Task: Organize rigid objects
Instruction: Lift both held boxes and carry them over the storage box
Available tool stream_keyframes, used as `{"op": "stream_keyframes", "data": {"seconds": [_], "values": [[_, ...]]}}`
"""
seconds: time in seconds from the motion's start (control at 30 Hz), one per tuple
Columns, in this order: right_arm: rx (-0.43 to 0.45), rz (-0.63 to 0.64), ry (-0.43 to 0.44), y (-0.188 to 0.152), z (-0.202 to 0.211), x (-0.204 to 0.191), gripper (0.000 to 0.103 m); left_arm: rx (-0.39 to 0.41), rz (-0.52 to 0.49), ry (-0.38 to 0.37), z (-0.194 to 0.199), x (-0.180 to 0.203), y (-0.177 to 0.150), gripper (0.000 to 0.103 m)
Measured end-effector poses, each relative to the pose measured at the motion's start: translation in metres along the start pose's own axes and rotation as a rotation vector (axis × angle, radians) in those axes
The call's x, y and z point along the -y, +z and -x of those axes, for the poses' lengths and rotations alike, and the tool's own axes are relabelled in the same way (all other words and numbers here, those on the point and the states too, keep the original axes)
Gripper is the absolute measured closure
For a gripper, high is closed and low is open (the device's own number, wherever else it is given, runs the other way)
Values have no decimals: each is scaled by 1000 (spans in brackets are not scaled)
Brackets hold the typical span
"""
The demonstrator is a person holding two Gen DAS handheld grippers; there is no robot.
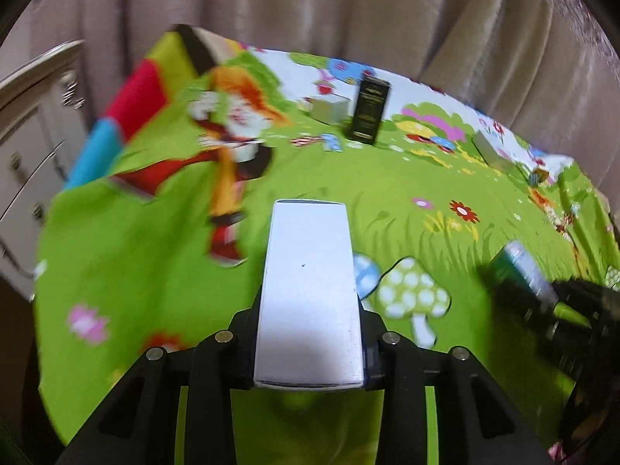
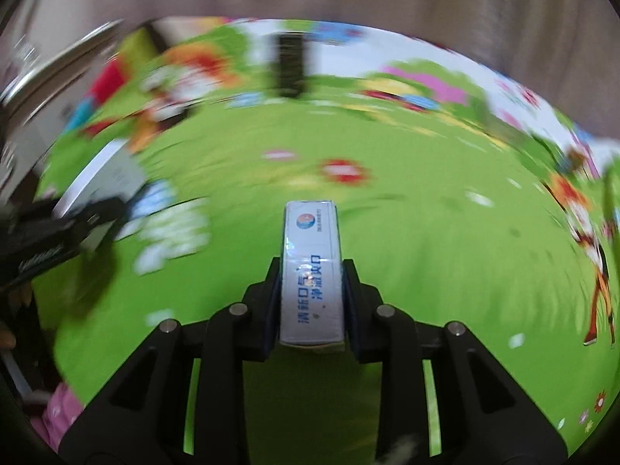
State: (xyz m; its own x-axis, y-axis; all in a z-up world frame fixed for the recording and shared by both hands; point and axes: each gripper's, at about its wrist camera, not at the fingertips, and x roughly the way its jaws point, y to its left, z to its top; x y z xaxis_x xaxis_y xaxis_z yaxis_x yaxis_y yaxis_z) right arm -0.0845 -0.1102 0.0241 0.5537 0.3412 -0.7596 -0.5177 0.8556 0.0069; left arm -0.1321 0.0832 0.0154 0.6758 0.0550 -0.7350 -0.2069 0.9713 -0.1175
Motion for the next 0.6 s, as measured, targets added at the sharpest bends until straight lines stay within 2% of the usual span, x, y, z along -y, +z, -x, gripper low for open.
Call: {"op": "stream_keyframes", "data": {"seconds": [0.07, 0.17, 0.4, 0.6], "values": [[19, 61, 28, -3, 14, -31, 70, 9, 16, -1, 14, -7, -4, 66], [31, 94, 62, -5, 35, -55, 70, 39, 0, 13, 37, -10, -11, 66], [103, 144, 42, -6, 92, -74, 70, 122, -23, -5, 82, 8, -13, 66], [235, 150, 2, 0, 153, -72, 70, 241, -68, -31, 135, 32, 3, 66]]}}
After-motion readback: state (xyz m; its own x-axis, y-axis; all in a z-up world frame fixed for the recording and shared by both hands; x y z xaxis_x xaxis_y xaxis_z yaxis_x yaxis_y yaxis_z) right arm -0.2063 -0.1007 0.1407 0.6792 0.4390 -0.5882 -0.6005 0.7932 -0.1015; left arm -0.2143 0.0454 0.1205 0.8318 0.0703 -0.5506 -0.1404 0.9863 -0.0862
